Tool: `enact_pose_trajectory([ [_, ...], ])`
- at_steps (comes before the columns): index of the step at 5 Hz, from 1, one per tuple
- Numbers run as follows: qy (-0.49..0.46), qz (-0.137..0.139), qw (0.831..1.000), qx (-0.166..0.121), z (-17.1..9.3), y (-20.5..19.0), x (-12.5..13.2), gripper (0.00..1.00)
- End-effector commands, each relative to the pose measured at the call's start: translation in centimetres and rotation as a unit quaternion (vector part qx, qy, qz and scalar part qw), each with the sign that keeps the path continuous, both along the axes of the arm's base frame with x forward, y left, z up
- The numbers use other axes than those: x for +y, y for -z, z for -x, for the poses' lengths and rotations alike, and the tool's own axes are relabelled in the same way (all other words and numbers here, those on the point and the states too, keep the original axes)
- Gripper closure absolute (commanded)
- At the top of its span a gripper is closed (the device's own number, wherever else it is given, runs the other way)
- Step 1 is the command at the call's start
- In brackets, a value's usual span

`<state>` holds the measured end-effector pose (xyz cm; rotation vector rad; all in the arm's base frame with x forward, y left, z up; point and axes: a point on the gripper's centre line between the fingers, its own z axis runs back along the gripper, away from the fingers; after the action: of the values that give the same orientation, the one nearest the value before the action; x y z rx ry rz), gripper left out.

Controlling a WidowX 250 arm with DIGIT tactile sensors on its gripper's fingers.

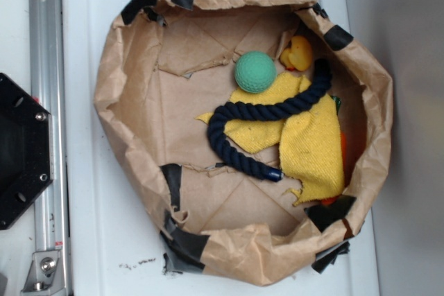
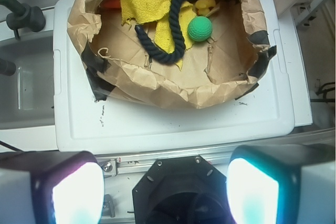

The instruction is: Grab the blue rope.

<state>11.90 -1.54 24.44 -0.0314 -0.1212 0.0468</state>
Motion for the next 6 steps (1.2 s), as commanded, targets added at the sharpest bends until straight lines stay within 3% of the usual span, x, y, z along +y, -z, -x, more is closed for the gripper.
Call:
enact_pose_trajectory([
  [1,0.0,0.0,1.0,0.0,0.0,0.0,0.0,0.0],
  [2,-0.024,-0.026,0.999,-0.028,-5.0,3.4,-0.3,0.0],
  [3,0.0,-0.063,0.997,-0.037,-10.0,6.7,-1.1,0.0],
  [5,0.048,-0.089,0.994,0.031,-16.5,15.1,1.0,0.0],
  [6,0.077,-0.096,0.99,0.073,-17.5,17.9,1.9,0.0],
])
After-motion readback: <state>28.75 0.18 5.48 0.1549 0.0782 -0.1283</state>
